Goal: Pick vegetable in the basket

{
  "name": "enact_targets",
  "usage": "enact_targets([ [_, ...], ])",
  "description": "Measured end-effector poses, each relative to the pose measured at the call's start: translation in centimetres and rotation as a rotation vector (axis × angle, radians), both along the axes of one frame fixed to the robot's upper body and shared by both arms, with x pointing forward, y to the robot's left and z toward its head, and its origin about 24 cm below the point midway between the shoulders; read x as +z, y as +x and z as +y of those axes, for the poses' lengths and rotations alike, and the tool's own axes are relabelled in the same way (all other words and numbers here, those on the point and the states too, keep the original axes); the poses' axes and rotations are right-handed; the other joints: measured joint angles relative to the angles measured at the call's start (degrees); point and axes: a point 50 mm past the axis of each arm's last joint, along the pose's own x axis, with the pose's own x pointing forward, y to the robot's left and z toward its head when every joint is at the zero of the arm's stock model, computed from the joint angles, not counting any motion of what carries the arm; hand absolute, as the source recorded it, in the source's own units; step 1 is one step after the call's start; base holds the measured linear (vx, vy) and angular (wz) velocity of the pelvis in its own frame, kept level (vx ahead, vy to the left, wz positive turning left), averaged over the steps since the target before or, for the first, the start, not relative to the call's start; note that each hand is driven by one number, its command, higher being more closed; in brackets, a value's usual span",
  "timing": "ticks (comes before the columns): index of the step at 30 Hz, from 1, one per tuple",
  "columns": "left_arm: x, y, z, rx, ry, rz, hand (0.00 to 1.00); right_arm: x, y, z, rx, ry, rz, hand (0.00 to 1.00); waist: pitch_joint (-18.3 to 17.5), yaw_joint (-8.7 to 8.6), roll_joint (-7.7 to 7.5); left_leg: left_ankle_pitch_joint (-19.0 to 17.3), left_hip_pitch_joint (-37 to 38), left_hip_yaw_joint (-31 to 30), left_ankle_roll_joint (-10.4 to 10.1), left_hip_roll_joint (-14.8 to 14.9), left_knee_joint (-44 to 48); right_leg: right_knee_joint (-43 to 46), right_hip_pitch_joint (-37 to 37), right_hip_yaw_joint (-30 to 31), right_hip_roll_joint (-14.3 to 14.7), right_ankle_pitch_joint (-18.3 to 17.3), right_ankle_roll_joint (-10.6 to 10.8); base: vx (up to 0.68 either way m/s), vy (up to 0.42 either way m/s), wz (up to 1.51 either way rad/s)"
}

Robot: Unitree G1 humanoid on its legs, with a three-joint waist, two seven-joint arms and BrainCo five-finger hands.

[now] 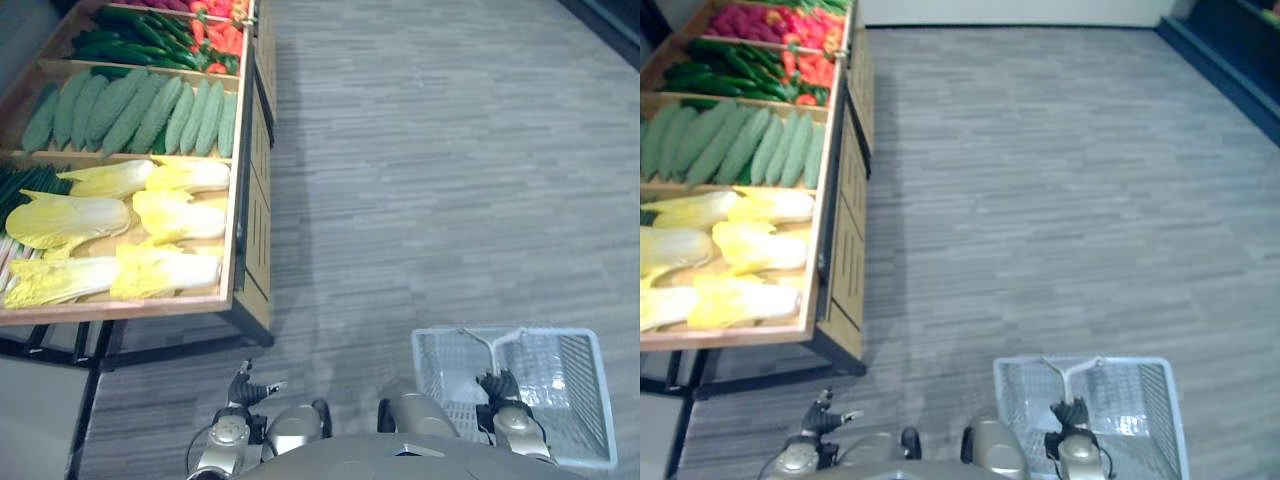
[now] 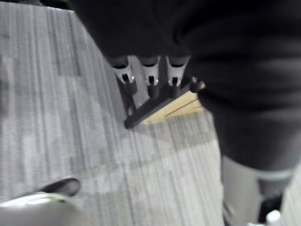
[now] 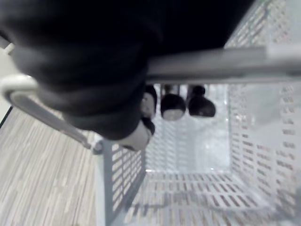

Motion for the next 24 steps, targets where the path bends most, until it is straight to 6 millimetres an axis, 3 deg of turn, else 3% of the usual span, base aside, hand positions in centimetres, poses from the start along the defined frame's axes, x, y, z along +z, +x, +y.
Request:
enact_targets([
  [3, 0.5, 1.6, -0.2, -0.008, -0.006, -0.041, 0.0, -0.3, -0.7, -0.5, -0.092, 0.029, 0.011, 1.0, 0.1, -0.97, 0.27, -1.8, 2.8, -3.6, -2.8, 3.3, -1.3, -18.9, -3.1, 0.0, -2.4, 1.8, -0.8, 0.39, -0.245, 0.76],
  [5, 0.4, 2.0, -0.4, -0.005, -0.011, -0.039, 0.0, -0.6, -1.2, -0.7, -0.144, 0.049, 0.023, 1.0, 0.4, -0.85, 0.63, -5.4, 4.9, -5.2, -6.5, 6.7, -2.2, -35.4, -4.9, 0.4, -5.0, 10.4, -0.1, 0.42, -0.36, 0.42],
  [7, -0.1, 1.2, -0.1, 0.015, -0.006, 0.005, 0.0, -0.9, -1.6, -0.6, -0.162, 0.062, 0.038, 1.0, 0.7, -0.85, 0.48, -8.7, 7.3, -6.2, -9.2, 8.6, -2.3, -42.6, -5.0, 1.7, -7.6, 14.7, 2.0, 0.48, -0.453, 0.38],
  [8, -0.4, 0.7, 0.1, 0.024, -0.003, 0.025, 0.0, -1.0, -2.2, -0.5, -0.165, 0.068, 0.053, 1.0, 0.7, -1.1, 0.31, -10.8, 8.9, -6.9, -9.9, 9.5, -2.3, -42.5, -4.9, 3.2, -8.6, 13.9, 2.9, 0.61, -0.617, 0.53],
  [9, -0.6, 0.3, 0.1, 0.034, -0.003, 0.04, 0.0, -1.2, -2.9, -0.7, -0.175, 0.068, 0.077, 1.0, 1.0, -1.29, 1.98, -12.5, 11.4, -7.9, -9.6, 12.3, -2.2, -37.1, -5.5, 3.6, -7.0, 17.4, 4.0, 0.51, -0.528, 0.52],
  [10, -0.9, -0.3, -0.4, 0.028, -0.013, 0.06, 0.0, -1.4, -3.2, -0.7, -0.179, 0.072, 0.091, 1.0, 0.9, -1.31, 2.93, -11.6, 10.8, -8.3, -10.3, 13.6, -0.8, -33.8, -6.7, 3.6, -6.0, 17.0, 3.5, 0.53, -0.535, 0.49],
  [11, -1.0, -0.2, -1.3, 0.025, -0.033, 0.057, 0.0, -1.3, -3.0, -1.1, -0.179, 0.062, 0.097, 1.0, 0.5, -1.3, 4.58, -9.0, 7.4, -9.5, -10.2, 14.5, 5.3, -29.0, -8.2, 3.3, -5.3, 14.6, -0.5, 0.52, -0.574, 0.45],
  [14, -1.0, -0.3, -2.3, 0.074, -0.078, 0.038, 0.0, -1.0, -2.4, -2.1, -0.146, 0.044, 0.105, 1.0, 1.7, -0.94, 6.66, 4.7, -6.8, -12.8, -11.3, 16.7, 32.0, -30.9, -1.8, -1.5, -4.8, 10.0, -3.3, 0.55, -0.549, 0.56],
  [15, -0.8, -0.3, -2.0, 0.084, -0.074, 0.019, 0.0, -1.0, -1.9, -1.9, -0.095, 0.036, 0.117, 1.0, 2.3, -0.06, 7.27, 4.6, -12.2, -12.4, -11.0, 17.5, 45.5, -33.7, 3.0, -2.8, -3.2, 9.2, -4.4, 0.48, -0.349, 0.29],
  [16, -0.7, -0.4, -1.7, 0.09, -0.069, 0.009, 0.0, -1.0, -1.5, -1.7, -0.062, 0.032, 0.118, 1.0, 2.7, 0.75, 7.24, 3.4, -14.1, -11.8, -10.8, 17.2, 50.7, -34.9, 5.2, -2.8, -2.5, 8.8, -5.0, 0.46, -0.313, -0.08],
  [17, -0.6, -0.4, -1.4, 0.096, -0.06, -0.003, 0.0, -0.9, -0.4, -1.2, 0.004, 0.027, 0.118, 1.0, 3.0, 2.6, 6.97, 0.7, -17.3, -10.4, -11.3, 15.5, 56.9, -37.4, 8.9, -2.7, -1.6, 8.3, -5.8, 0.54, -0.268, -0.3],
  [18, -0.6, -0.5, -1.1, 0.096, -0.053, 0.001, 0.0, -0.7, 0.9, -0.6, 0.062, 0.031, 0.104, 1.0, 3.5, 3.46, 6.16, -1.8, -19.9, -8.5, -11.7, 12.7, 56.9, -39.6, 11.9, -2.8, -1.4, 8.2, -6.6, 0.43, -0.162, -0.29],
  [20, -0.6, -0.8, -1.0, 0.107, -0.056, 0.007, 0.0, -0.4, 2.5, 0.2, 0.124, 0.04, 0.081, 1.0, 3.7, 5.31, 5.7, -4.5, -23.5, -2.0, -11.1, 10.7, 48.9, -42.2, 15.4, -4.4, -1.3, 9.0, -6.7, 0.45, -0.103, 0.04],
  [21, -0.6, -0.9, -1.0, 0.114, -0.06, 0.007, 0.0, -0.1, 3.1, 0.2, 0.134, 0.033, 0.062, 1.0, 3.8, 5.53, 5.53, -2.1, -23.4, 5.0, -9.8, 9.1, 35.0, -43.9, 17.7, -6.9, -1.0, 8.6, -6.1, 0.45, -0.065, 0.51],
  [22, -0.7, -1.2, -1.1, 0.117, -0.064, 0.011, 0.0, 0.0, 3.3, 0.1, 0.136, 0.031, 0.051, 1.0, 3.5, 5.52, 5.91, -0.9, -23.3, 9.8, -7.1, 8.8, 28.5, -44.2, 18.6, -8.9, -0.5, 7.9, -5.1, 0.46, -0.039, 1.43],
  [24, -0.5, -0.9, -0.3, 0.151, -0.055, -0.003, 0.0, -0.2, 3.0, 0.4, 0.104, 0.048, 0.053, 1.0, 2.7, 3.97, 2.44, -1.5, -19.5, 27.2, 1.6, 7.2, 19.2, -45.1, 21.8, -18.0, -2.3, 6.6, -4.0, 0.5, -0.005, 2.28],
])
